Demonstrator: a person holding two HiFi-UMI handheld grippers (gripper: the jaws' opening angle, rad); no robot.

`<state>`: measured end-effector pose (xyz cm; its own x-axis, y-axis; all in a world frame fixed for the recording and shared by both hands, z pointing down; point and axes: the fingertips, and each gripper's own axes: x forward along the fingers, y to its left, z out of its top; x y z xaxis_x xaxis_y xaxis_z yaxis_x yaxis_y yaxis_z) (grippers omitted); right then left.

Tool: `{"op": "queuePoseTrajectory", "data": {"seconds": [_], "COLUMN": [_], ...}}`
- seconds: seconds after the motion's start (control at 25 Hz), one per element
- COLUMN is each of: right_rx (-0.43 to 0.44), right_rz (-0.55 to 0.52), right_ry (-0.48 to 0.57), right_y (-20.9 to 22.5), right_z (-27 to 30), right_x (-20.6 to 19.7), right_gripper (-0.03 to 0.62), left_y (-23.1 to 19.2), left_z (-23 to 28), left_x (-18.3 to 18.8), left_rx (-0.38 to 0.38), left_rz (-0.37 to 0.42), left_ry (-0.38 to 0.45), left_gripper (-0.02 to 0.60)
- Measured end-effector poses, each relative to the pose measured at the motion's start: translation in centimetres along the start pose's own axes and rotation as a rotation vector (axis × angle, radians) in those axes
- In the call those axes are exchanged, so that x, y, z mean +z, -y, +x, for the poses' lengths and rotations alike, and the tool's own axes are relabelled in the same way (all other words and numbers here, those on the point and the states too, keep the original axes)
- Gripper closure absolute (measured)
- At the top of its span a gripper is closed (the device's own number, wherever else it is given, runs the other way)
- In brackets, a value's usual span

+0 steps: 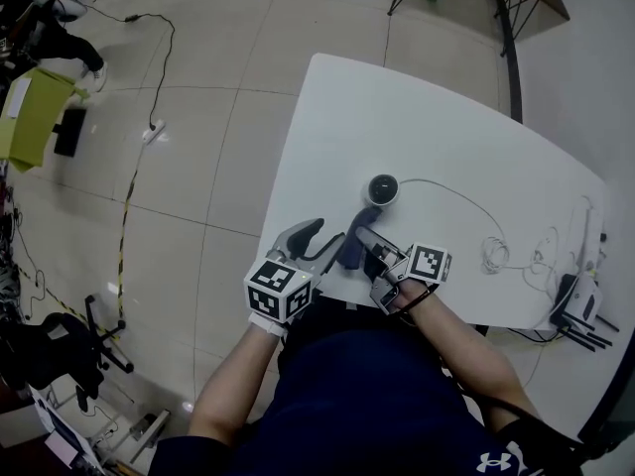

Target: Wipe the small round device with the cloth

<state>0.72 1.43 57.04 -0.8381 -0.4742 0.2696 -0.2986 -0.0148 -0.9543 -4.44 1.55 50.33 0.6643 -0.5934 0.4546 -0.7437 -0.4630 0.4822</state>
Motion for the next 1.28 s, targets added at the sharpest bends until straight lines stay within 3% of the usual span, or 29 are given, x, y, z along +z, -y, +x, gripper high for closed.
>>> {"op": "queuePoseTrajectory", "data": {"seconds": [0.36,0.8,0.96,1.12,1.28], "right_rx": [0.011,-0.069,-0.091,-0.02,0.068], "right_rz": [-0.062,0.057,-0.001,-0.135,-0.086], "right_ry": [-0.035,0.052,0.101,0.068,-0.016], "right_y": [-1.5,2.0,3.1,2.3,2.4], "right_z": [2.4,-7.1,-8.9,-6.8,-4.0], "right_x": [0.3,1.6,5.6,10.9,12.4], "right_gripper": [0.529,0.53,0.53,0.53,0.53], "left_y": [-1.0,1.5,1.9,1.7,1.3], "left_z": [-2.0,2.0,4.0,6.3,8.4], "left_x": [-1.1,0.1,0.3,-0.1,-0.9], "left_rx": [0.025,-0.05,-0.059,-0.054,-0.048], "left_rz": [-0.045,0.014,0.054,0.085,0.094], "left_ry": [0.011,-0.026,-0.056,-0.104,-0.151], "left_gripper": [0.393,0.393,0.391,0.39,0.377]}}
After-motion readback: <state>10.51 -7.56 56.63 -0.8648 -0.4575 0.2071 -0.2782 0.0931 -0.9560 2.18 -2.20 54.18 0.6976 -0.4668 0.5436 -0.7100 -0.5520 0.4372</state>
